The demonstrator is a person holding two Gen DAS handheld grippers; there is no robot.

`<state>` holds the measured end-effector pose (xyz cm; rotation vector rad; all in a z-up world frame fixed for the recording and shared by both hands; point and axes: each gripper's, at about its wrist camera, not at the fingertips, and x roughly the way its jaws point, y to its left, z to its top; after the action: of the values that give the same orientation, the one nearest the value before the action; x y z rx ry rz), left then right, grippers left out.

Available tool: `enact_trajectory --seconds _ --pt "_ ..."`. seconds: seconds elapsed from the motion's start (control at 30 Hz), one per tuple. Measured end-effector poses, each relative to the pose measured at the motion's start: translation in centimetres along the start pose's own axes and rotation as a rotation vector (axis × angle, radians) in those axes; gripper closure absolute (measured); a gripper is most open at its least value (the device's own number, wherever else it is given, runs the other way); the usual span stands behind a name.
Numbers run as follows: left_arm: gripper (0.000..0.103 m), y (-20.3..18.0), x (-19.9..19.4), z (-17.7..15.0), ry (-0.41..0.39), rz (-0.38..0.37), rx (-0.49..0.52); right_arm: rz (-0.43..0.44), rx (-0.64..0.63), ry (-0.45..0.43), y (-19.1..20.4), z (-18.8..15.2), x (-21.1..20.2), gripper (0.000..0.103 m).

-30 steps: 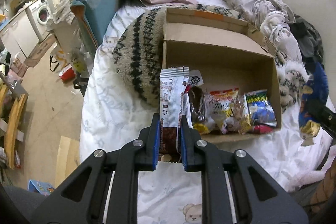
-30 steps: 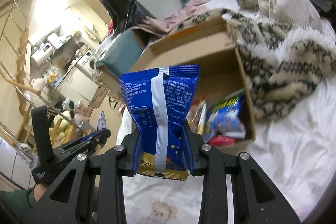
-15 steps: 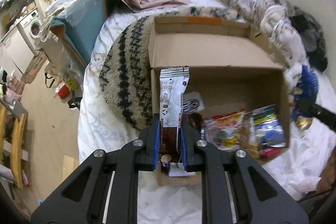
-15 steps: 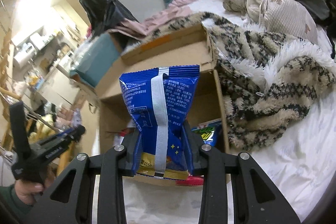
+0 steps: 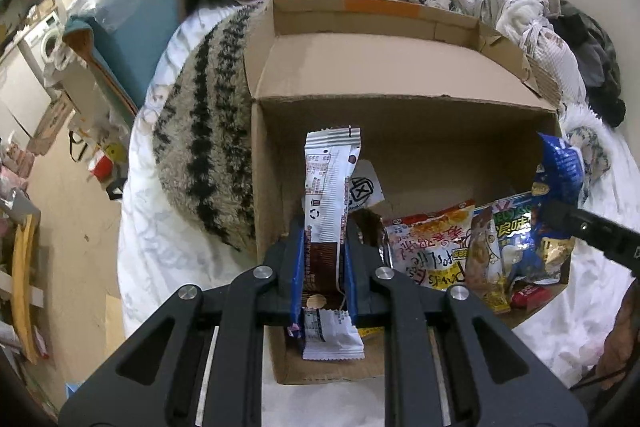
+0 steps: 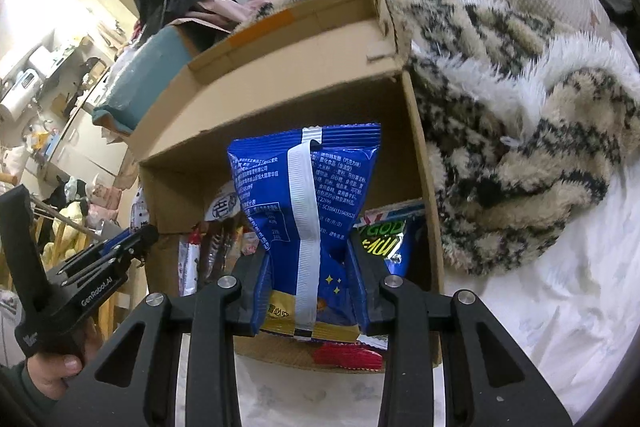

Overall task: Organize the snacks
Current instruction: 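Carry both snacks over the box and lower them inside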

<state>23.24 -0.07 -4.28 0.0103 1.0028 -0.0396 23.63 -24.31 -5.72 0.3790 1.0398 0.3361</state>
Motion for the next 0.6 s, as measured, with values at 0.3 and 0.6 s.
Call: enact_trajectory --seconds 0.3,0.6 --pt "0.088 -0.17 0.0 0.01 -0.011 -0.001 -0.005 -0.007 0.018 0.018 -0.43 -0.15 0.3 0.067" --pt "0.037 0.14 -0.39 -0.16 -0.027 0.005 -0.012 0.026 0.045 -0.023 -0.47 0.13 -0.59 0.036"
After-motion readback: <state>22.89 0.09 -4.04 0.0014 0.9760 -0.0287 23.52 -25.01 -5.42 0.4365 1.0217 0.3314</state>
